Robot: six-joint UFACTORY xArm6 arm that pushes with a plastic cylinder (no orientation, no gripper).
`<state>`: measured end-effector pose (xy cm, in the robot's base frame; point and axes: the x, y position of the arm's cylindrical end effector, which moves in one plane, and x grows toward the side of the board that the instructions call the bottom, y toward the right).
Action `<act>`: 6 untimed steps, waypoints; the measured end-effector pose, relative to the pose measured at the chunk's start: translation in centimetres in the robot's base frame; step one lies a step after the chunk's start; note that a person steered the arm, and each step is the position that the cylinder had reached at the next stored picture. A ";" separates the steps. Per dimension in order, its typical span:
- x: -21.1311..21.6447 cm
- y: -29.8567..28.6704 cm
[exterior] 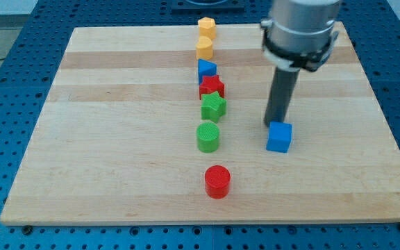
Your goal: Move the blue cube top diagonally to the red circle
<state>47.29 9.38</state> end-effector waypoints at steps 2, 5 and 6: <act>4.1 2.6; 8.0 8.4; 5.0 3.3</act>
<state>52.34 12.69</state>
